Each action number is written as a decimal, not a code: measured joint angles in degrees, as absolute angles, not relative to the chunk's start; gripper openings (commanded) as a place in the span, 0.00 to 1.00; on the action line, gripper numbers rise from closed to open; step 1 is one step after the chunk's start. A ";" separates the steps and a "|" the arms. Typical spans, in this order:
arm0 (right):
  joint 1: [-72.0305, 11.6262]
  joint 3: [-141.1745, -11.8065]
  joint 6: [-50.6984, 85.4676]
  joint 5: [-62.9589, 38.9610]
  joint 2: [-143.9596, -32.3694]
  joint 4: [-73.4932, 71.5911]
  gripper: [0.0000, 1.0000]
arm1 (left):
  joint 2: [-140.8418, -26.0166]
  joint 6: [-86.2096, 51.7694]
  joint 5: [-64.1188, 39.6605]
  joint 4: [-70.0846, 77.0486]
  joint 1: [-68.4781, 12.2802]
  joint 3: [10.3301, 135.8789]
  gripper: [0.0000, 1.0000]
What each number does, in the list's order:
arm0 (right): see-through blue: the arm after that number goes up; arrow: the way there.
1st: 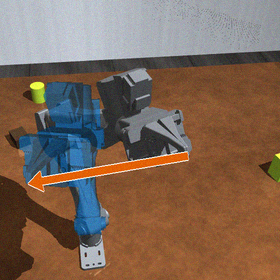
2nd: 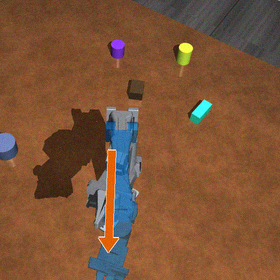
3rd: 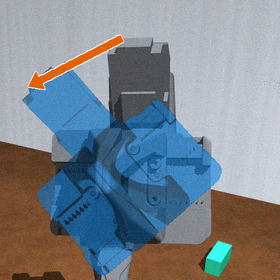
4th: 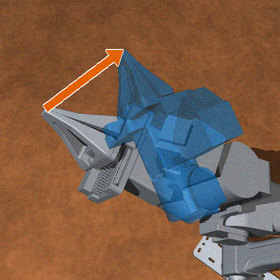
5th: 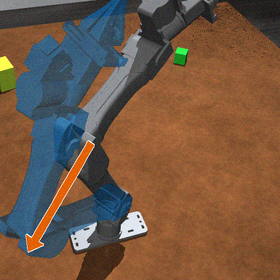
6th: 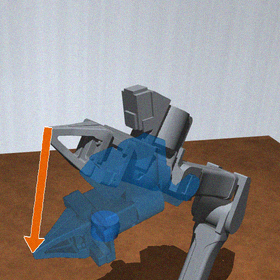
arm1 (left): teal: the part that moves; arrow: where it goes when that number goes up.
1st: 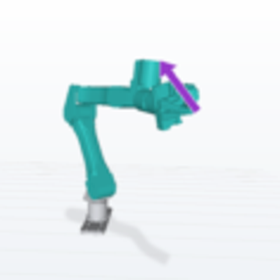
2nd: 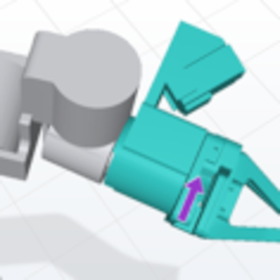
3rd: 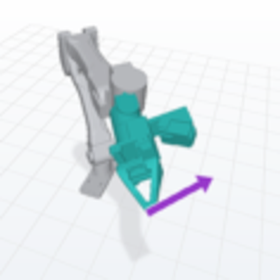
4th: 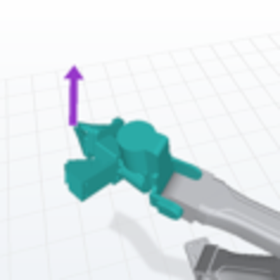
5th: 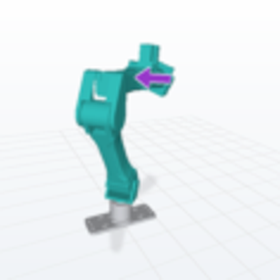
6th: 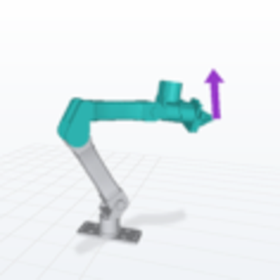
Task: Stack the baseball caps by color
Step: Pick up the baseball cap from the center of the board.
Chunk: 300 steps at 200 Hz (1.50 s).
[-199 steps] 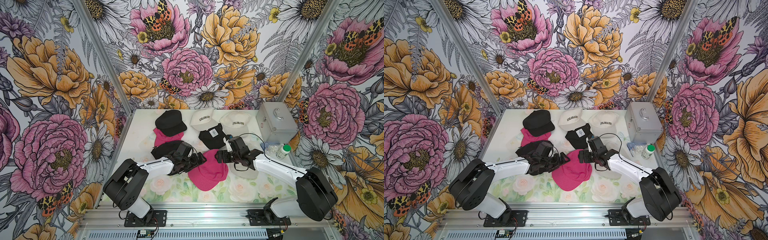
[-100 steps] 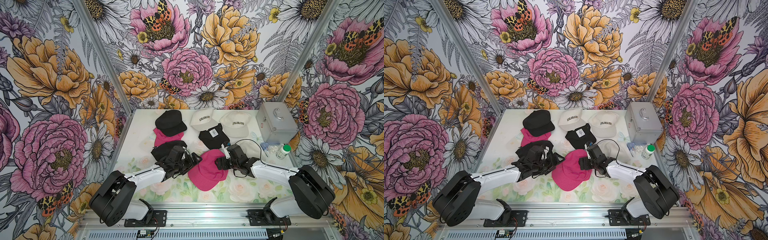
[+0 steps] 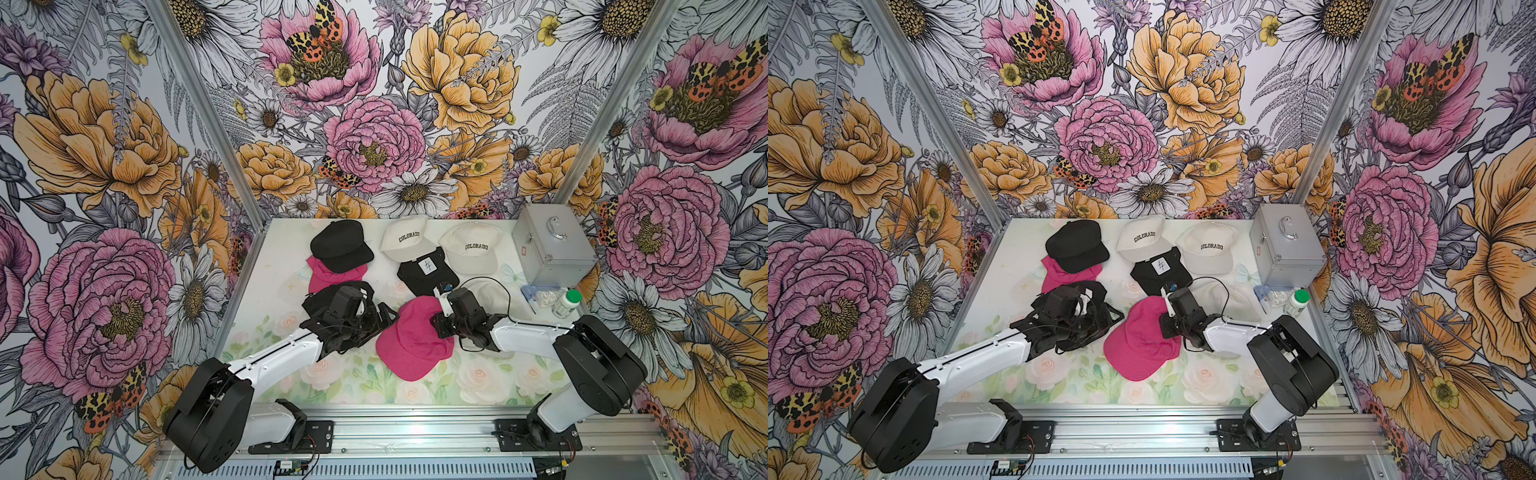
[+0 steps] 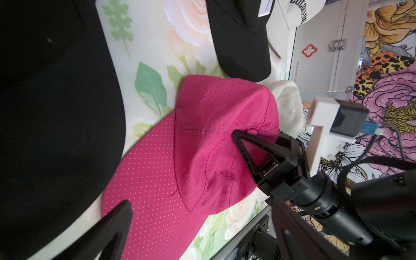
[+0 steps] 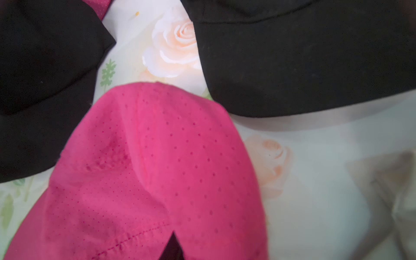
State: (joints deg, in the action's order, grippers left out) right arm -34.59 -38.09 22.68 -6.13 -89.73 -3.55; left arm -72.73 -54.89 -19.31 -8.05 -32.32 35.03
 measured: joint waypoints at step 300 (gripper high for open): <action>-26.30 -58.72 57.95 -27.73 -73.65 -18.90 0.00 | -88.09 -86.50 -32.03 62.41 -26.17 32.60 0.79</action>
